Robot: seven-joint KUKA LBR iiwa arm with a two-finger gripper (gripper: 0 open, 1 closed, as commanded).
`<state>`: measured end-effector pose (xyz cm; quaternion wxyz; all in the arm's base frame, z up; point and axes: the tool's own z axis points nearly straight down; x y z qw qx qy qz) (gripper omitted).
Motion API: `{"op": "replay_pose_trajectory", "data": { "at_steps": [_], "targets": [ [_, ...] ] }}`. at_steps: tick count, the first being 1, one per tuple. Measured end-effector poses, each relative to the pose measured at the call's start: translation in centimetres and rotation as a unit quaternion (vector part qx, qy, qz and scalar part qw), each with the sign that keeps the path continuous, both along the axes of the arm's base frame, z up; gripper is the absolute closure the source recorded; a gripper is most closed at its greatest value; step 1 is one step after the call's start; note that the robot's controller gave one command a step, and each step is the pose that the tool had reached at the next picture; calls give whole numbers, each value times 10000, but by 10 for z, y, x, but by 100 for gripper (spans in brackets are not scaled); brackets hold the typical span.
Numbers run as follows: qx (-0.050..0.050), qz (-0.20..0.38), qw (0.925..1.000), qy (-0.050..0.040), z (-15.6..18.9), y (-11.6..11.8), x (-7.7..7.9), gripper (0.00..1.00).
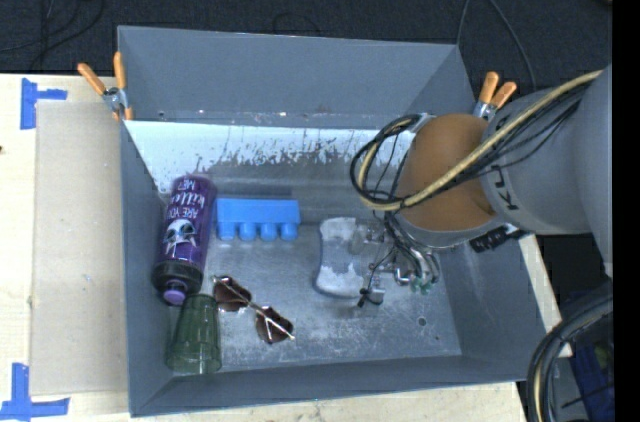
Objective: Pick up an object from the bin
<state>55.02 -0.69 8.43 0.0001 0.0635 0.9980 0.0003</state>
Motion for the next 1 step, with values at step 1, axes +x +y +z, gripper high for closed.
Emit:
{"op": "replay_pose_trajectory", "data": {
  "at_steps": [1],
  "targets": [
    [-3,714,9974,14,49,1,56,0]
  ]
}}
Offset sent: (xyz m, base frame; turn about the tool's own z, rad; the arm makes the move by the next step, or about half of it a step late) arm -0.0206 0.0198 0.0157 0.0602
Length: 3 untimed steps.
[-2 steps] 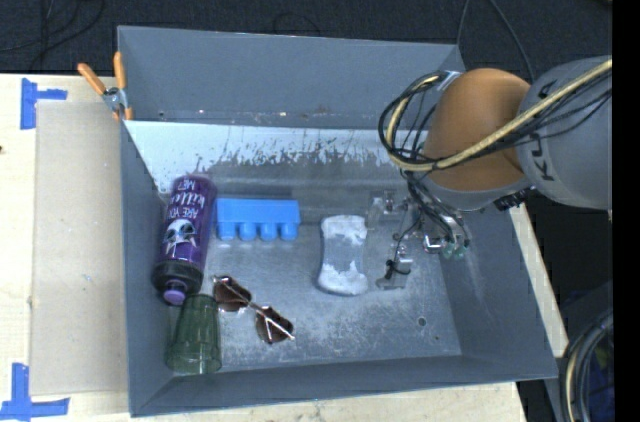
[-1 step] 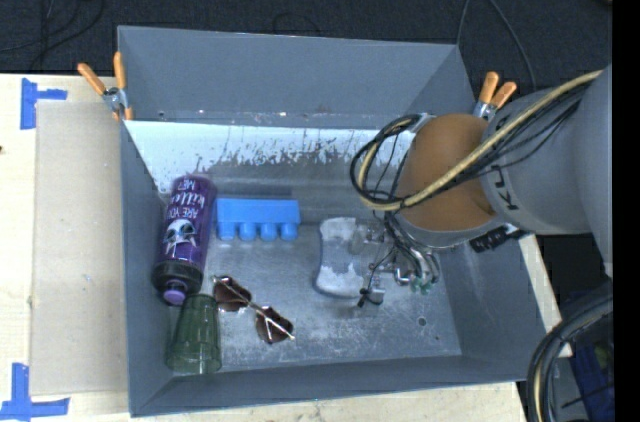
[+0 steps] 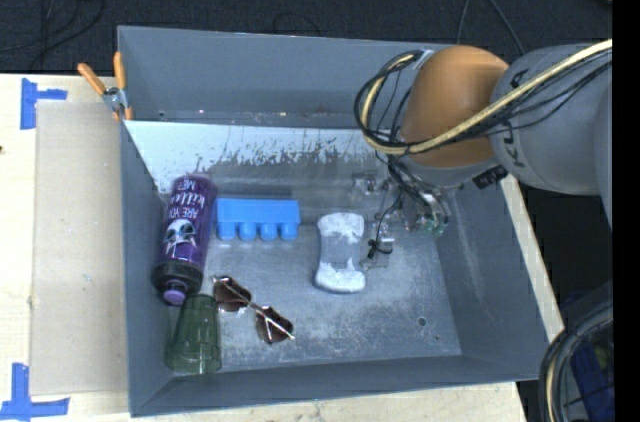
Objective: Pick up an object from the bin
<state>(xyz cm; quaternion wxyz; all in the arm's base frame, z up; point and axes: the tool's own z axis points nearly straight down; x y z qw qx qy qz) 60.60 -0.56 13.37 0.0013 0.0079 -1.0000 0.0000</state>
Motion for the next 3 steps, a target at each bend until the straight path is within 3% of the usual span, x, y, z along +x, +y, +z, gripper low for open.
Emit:
{"op": "replay_pose_trajectory", "data": {
  "at_steps": [1,2,3],
  "targets": [
    [-1,-995,9950,72,-29,16,-71,0],
    [-3,35,10000,-49,-58,-2,2,0],
    [-11,-2110,9775,52,-60,11,-93,100]
  ]
}}
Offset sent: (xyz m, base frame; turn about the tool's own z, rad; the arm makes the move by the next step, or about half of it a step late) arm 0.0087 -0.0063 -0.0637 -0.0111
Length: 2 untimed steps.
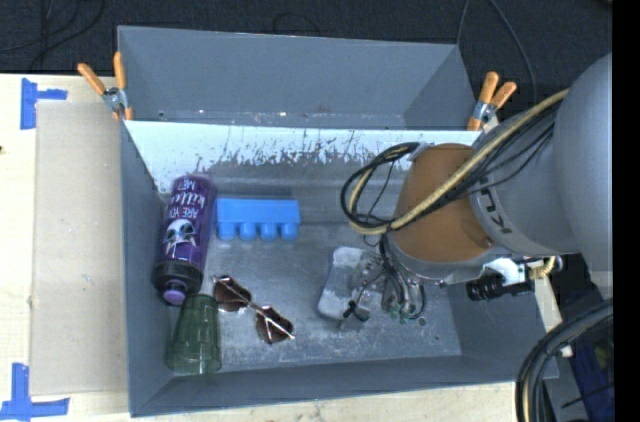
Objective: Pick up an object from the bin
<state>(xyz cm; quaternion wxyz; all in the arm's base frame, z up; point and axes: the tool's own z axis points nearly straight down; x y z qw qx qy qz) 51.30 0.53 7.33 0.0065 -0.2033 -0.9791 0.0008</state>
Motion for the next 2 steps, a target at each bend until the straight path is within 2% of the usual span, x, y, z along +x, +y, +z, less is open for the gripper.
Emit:
{"op": "replay_pose_trajectory", "data": {
  "at_steps": [2],
  "targets": [
    [2,8,10000,-14,9,0,1,100]
  ]
}}
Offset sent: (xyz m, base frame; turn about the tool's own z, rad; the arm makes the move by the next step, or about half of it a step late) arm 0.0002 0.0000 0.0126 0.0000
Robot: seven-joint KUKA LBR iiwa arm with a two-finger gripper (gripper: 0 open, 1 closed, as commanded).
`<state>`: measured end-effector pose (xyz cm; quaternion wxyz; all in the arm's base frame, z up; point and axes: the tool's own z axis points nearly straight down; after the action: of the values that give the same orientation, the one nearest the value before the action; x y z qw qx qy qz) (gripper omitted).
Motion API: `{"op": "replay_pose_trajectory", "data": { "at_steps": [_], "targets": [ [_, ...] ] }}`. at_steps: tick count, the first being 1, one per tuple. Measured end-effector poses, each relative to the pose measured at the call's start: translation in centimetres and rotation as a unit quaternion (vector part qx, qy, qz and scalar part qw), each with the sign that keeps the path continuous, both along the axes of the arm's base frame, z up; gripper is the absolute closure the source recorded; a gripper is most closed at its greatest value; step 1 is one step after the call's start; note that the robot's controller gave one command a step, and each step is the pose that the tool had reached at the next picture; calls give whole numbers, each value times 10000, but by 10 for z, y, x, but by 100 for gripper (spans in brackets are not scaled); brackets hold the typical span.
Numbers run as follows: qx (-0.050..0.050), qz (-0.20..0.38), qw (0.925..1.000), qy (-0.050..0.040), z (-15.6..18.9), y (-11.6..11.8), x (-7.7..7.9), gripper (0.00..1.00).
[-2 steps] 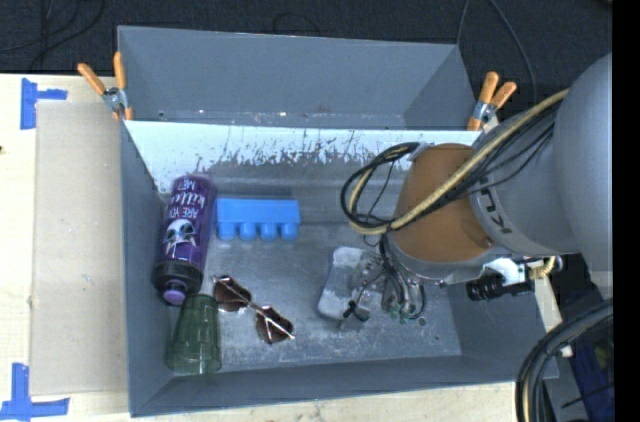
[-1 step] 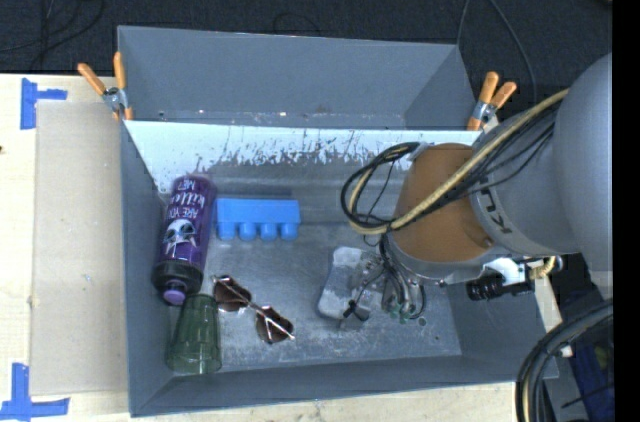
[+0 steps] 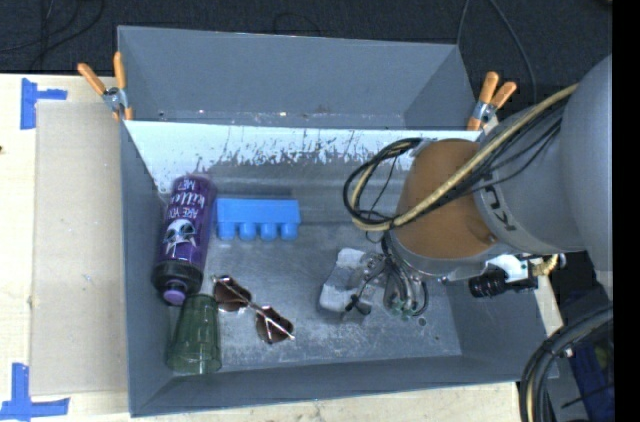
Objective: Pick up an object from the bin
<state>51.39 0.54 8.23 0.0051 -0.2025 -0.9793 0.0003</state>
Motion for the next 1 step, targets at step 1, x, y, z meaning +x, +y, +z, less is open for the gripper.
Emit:
{"op": "replay_pose_trajectory", "data": {
  "at_steps": [1],
  "targets": [
    [1,3,10000,6,4,0,0,100]
  ]
}}
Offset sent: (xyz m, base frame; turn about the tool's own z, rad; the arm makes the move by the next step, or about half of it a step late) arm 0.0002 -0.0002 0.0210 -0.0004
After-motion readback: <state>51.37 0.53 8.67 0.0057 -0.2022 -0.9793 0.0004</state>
